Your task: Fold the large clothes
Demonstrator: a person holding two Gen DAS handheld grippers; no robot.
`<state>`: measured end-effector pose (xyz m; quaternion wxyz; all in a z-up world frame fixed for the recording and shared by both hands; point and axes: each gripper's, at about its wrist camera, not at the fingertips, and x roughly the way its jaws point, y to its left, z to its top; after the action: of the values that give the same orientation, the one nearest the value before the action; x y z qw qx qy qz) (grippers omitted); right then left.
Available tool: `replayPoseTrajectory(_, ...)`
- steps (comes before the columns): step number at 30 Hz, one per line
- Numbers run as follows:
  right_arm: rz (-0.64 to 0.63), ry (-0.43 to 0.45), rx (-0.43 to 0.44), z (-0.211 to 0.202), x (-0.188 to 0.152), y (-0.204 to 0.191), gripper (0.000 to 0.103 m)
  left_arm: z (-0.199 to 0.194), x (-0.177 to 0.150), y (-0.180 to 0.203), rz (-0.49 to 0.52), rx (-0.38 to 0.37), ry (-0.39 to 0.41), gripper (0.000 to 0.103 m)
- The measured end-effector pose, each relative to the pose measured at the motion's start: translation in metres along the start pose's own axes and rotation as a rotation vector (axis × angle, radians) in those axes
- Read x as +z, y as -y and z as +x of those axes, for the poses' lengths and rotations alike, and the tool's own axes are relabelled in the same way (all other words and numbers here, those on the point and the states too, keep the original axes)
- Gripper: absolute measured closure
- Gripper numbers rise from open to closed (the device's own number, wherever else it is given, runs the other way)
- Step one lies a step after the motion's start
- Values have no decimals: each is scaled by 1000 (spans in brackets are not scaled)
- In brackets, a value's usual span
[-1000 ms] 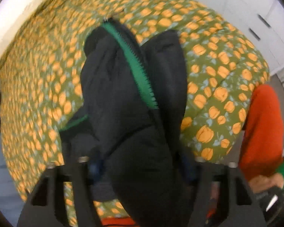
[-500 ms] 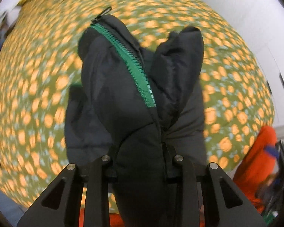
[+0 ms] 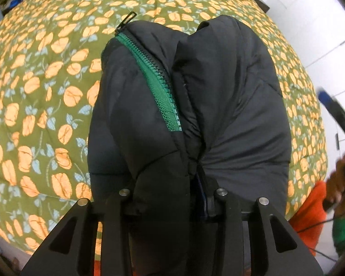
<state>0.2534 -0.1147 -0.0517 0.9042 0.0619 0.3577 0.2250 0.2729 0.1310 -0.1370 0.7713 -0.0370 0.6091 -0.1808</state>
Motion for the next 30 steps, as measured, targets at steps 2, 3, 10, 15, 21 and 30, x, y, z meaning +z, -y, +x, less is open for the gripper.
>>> replayPoseTrajectory(2, -23, -41, 30, 35, 17, -12, 58, 5, -1, -9, -17, -27, -3, 67)
replayPoseTrajectory(3, -45, -73, 43, 56, 24, -20, 58, 7, -2, -12, -22, -38, -4, 67)
replayPoseTrajectory(10, -122, -326, 39, 184, 25, -62, 59, 28, -9, -43, -75, -101, -18, 66)
replayPoseTrajectory(15, -169, -462, -56, 241, 8, -70, 61, 51, 0, -70, -148, -187, -52, 65)
replayPoseTrajectory(21, -159, -471, -84, 266, -5, -57, 61, 70, 7, -81, -161, -206, -74, 64)
replayPoseTrajectory(30, -141, -343, -4, 158, 10, -66, 61, 67, 10, -70, -84, -146, -45, 63)
